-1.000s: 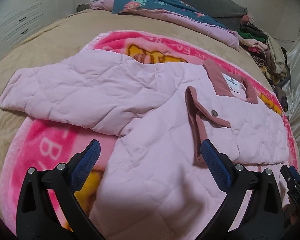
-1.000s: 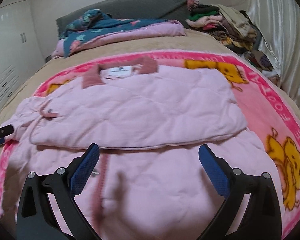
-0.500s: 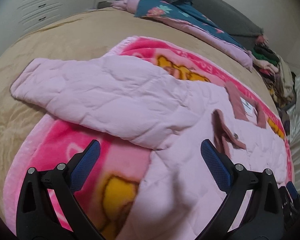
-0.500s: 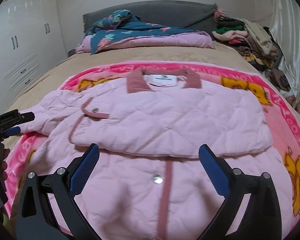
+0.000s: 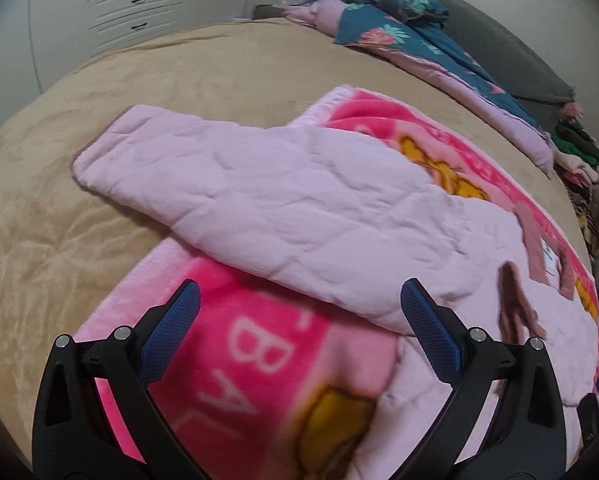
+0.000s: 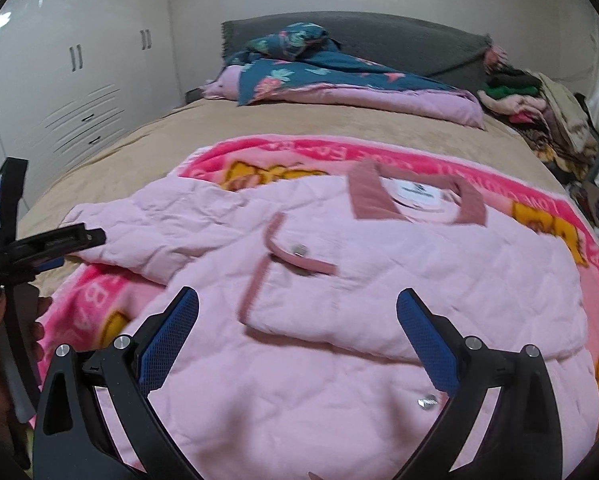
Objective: Fold large clothes
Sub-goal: 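Move the left tool over to the other jacket sleeve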
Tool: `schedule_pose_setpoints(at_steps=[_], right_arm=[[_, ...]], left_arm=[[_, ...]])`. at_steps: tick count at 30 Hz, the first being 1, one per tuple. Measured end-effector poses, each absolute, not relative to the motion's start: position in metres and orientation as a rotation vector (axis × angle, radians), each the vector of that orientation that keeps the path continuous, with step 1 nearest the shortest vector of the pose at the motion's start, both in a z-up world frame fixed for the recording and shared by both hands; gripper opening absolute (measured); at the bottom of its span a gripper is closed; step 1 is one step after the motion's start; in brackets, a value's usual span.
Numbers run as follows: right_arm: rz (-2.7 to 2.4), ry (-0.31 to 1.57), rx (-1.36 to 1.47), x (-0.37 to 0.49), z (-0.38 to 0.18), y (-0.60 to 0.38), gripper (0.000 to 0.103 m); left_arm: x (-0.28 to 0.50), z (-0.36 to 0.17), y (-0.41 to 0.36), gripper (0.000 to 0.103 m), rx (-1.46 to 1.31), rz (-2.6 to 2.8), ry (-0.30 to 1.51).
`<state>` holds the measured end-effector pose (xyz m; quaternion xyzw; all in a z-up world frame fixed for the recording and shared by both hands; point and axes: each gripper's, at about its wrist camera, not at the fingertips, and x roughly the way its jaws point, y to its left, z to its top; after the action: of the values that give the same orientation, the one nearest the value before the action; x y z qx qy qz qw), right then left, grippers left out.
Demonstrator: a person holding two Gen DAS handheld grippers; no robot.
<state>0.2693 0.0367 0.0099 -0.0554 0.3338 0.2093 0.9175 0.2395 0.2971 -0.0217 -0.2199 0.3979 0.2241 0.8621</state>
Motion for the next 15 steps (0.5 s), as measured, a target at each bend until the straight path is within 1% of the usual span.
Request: schedule_pose_setpoints(at_steps=[8,15], right_arm=[[0.498,0.676,-0.165,0.277,0.013,0.084,0.099],[0.56,0.7,-0.212,0.285,0.001,0.124,0.099]], left_arm=[[0.235,-0.033,0.329,0.094,-0.532,0.53,0.83],[0.228,-0.043,0.362,0.094,-0.597,0.602,0.822]])
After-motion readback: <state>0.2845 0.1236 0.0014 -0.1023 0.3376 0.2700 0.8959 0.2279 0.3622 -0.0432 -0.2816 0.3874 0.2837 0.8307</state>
